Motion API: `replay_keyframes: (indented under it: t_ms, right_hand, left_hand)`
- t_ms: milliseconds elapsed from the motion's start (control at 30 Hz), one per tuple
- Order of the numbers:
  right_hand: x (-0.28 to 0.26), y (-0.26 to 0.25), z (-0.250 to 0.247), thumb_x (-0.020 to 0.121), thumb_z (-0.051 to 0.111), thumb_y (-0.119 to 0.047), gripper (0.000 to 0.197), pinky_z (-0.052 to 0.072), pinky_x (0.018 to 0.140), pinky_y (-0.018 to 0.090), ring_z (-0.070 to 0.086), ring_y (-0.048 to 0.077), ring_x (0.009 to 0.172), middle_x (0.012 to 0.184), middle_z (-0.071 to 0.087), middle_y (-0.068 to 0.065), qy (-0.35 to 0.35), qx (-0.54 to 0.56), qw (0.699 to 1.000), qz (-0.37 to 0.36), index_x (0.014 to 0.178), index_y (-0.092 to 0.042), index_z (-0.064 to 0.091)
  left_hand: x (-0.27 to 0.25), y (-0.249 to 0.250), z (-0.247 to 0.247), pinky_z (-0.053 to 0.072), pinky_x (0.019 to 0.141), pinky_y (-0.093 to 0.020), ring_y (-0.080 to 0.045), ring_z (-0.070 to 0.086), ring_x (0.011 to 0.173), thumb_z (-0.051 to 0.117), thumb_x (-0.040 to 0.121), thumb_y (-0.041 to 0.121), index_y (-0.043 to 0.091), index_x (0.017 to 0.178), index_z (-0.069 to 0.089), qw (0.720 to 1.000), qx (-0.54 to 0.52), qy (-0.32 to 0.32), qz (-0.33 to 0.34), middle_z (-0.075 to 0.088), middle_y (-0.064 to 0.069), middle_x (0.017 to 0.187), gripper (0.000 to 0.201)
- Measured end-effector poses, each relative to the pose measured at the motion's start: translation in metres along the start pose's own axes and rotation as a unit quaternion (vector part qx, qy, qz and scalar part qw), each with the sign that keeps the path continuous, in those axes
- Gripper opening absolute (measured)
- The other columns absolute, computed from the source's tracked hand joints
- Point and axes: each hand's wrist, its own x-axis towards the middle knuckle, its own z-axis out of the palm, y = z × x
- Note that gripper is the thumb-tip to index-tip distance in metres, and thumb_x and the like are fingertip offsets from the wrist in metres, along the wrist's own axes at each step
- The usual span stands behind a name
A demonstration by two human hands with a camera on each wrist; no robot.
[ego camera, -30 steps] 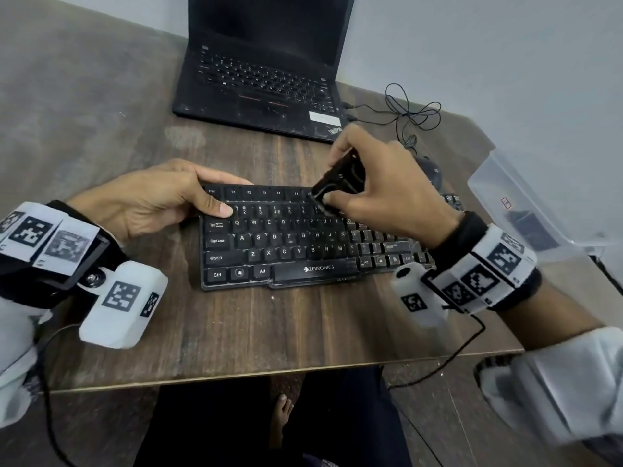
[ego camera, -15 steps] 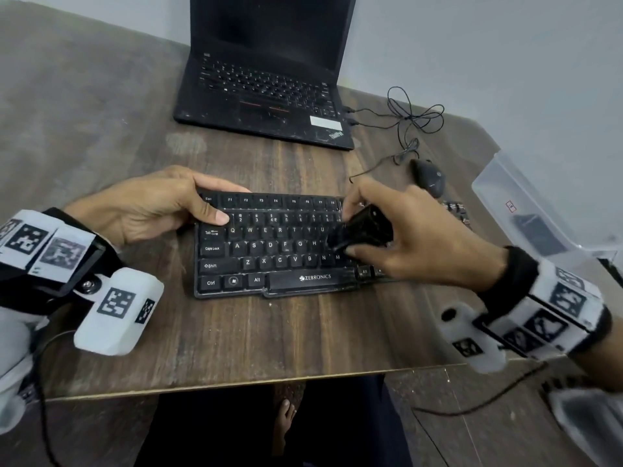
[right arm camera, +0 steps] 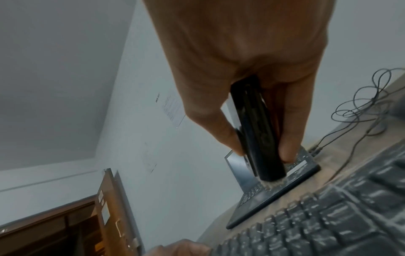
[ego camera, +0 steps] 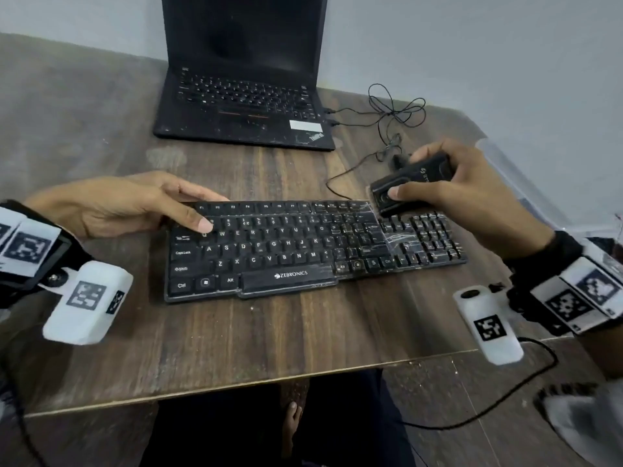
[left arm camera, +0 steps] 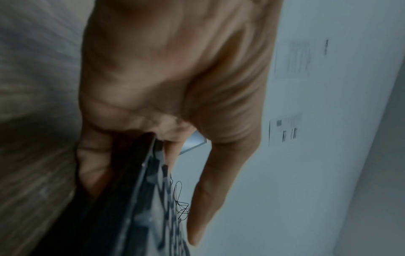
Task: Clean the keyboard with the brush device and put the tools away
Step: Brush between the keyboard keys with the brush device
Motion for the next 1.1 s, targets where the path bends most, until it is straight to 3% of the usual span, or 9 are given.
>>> replay_keyframes:
  t_ms: [100, 233, 333, 567, 800, 900, 1000, 1033, 1100]
  right_hand:
    - [-0.014, 0.009, -0.006, 0.078, 0.091, -0.013, 0.042, 0.061, 0.064, 0.025, 0.073, 0.004, 0.074, 0.09, 0.069, 0.001, -0.01, -0.073, 0.997, -0.008, 0.108, -0.016, 0.062]
    - [-0.034, 0.012, 0.006, 0.072, 0.095, -0.019, 0.037, 0.05, 0.061, 0.02, 0.064, 0.002, 0.063, 0.074, 0.07, -0.011, -0.054, -0.112, 0.99, -0.06, 0.096, -0.023, 0.067]
    - [-0.043, 0.009, 0.023, 0.072, 0.095, -0.017, 0.034, 0.049, 0.065, 0.016, 0.066, 0.001, 0.068, 0.079, 0.073, -0.01, -0.062, -0.096, 0.987, -0.112, 0.094, -0.024, 0.071]
    - [-0.026, -0.007, 0.058, 0.079, 0.087, -0.026, 0.035, 0.061, 0.079, 0.03, 0.072, 0.005, 0.084, 0.092, 0.075, -0.011, -0.062, -0.152, 0.961, -0.224, 0.11, -0.026, 0.07]
    - [0.011, -0.029, 0.076, 0.084, 0.079, -0.021, 0.031, 0.061, 0.076, 0.037, 0.073, 0.013, 0.081, 0.09, 0.075, -0.006, -0.065, -0.209, 0.922, -0.319, 0.111, -0.018, 0.066]
    - [-0.009, -0.018, 0.085, 0.083, 0.079, -0.018, 0.036, 0.059, 0.066, 0.032, 0.071, 0.013, 0.072, 0.088, 0.075, -0.006, -0.114, -0.245, 0.9, -0.341, 0.116, -0.018, 0.065]
    - [-0.026, -0.015, 0.089, 0.085, 0.079, -0.016, 0.037, 0.05, 0.061, 0.016, 0.065, 0.008, 0.064, 0.082, 0.074, -0.007, -0.182, -0.283, 0.866, -0.371, 0.119, -0.016, 0.065]
    - [-0.019, -0.02, 0.087, 0.086, 0.08, -0.017, 0.037, 0.052, 0.063, 0.015, 0.066, 0.007, 0.066, 0.085, 0.074, -0.006, -0.173, -0.283, 0.865, -0.376, 0.119, -0.015, 0.065]
    - [0.002, -0.03, 0.079, 0.086, 0.08, -0.019, 0.036, 0.061, 0.07, 0.027, 0.072, 0.013, 0.075, 0.09, 0.075, -0.004, -0.103, -0.261, 0.884, -0.374, 0.118, -0.014, 0.065]
  left_hand:
    - [-0.004, 0.016, 0.003, 0.057, 0.094, -0.037, -0.033, 0.071, 0.112, 0.07, 0.075, -0.008, 0.013, 0.114, 0.078, 0.997, 0.079, -0.002, -0.014, 0.074, -0.015, 0.119, 0.045]
    - [-0.007, 0.028, 0.005, 0.058, 0.093, -0.033, -0.026, 0.072, 0.108, 0.078, 0.07, -0.007, 0.018, 0.108, 0.08, 0.985, 0.168, 0.016, -0.022, 0.077, -0.008, 0.114, 0.046]
    - [-0.008, 0.031, 0.007, 0.057, 0.098, -0.038, -0.027, 0.073, 0.107, 0.085, 0.065, -0.004, 0.02, 0.107, 0.08, 0.98, 0.198, 0.032, -0.021, 0.078, -0.009, 0.111, 0.048]
    - [-0.01, 0.033, 0.009, 0.057, 0.097, -0.046, -0.034, 0.074, 0.103, 0.082, 0.064, -0.008, 0.015, 0.112, 0.079, 0.979, 0.196, 0.037, 0.034, 0.077, -0.016, 0.109, 0.053]
    - [-0.006, 0.036, 0.009, 0.058, 0.091, -0.048, -0.036, 0.075, 0.1, 0.082, 0.063, -0.013, 0.01, 0.112, 0.078, 0.976, 0.209, 0.032, 0.057, 0.077, -0.018, 0.106, 0.055]
    - [-0.002, 0.033, 0.007, 0.059, 0.089, -0.05, -0.04, 0.074, 0.1, 0.081, 0.064, -0.015, 0.01, 0.11, 0.079, 0.976, 0.206, 0.022, 0.065, 0.077, -0.02, 0.106, 0.053]
    - [0.0, 0.03, 0.005, 0.061, 0.085, -0.046, -0.04, 0.074, 0.097, 0.079, 0.064, -0.018, 0.007, 0.111, 0.077, 0.977, 0.201, 0.023, 0.072, 0.077, -0.02, 0.104, 0.053]
    - [0.0, 0.03, 0.005, 0.061, 0.086, -0.045, -0.04, 0.074, 0.097, 0.079, 0.064, -0.018, 0.006, 0.112, 0.077, 0.976, 0.201, 0.023, 0.076, 0.077, -0.02, 0.104, 0.053]
    - [-0.001, 0.028, 0.005, 0.059, 0.089, -0.048, -0.039, 0.074, 0.097, 0.08, 0.062, -0.017, 0.006, 0.111, 0.077, 0.977, 0.195, 0.027, 0.084, 0.077, -0.02, 0.104, 0.054]
